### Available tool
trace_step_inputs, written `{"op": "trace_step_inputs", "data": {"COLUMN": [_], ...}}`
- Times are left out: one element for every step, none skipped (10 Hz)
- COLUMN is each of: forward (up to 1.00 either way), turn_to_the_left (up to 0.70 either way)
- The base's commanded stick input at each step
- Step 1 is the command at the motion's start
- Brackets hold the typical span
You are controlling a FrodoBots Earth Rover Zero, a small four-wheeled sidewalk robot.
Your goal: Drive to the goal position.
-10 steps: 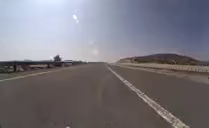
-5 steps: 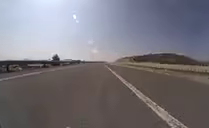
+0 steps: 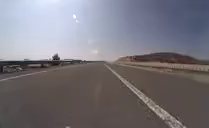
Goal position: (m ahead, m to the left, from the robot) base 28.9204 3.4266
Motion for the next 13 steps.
{"op": "trace_step_inputs", "data": {"forward": [1.0,1.0,1.0,1.0,1.0,1.0,1.0,1.0,1.0,1.0,1.0,1.0,1.0], "turn_to_the_left": [0.0,0.0,0.0,0.0,0.0,0.0,0.0,0.0,0.0,0.0,0.0,0.0,0.0]}}
